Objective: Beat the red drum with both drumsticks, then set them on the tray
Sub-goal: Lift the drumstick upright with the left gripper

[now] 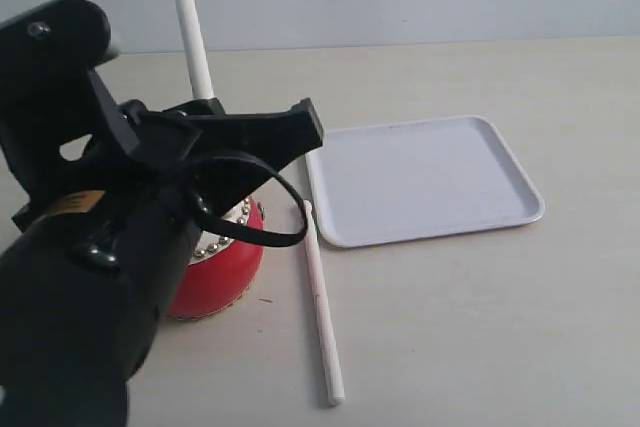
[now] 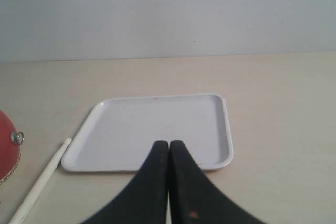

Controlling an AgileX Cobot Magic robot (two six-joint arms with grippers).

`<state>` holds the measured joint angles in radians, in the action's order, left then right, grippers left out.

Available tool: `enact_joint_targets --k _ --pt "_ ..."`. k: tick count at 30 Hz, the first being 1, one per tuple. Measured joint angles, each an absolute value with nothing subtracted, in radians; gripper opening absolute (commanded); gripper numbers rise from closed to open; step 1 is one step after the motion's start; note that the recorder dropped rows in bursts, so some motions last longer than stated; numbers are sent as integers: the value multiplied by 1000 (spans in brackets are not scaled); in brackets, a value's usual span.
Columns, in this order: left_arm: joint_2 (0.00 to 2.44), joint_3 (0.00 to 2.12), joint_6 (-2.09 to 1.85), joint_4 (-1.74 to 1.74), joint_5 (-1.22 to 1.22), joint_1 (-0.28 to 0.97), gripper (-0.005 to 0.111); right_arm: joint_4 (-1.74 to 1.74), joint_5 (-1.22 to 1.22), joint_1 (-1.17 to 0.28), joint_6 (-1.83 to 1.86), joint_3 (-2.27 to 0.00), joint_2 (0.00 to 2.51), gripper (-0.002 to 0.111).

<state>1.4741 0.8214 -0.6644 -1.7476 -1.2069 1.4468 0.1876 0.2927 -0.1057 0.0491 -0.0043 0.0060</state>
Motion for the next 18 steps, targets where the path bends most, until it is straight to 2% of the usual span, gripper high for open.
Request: enact_joint_targets --k 18 --pt "1358 821 -721 -1750 -1209 1451 0 188 293 -106 49 -4 6 0"
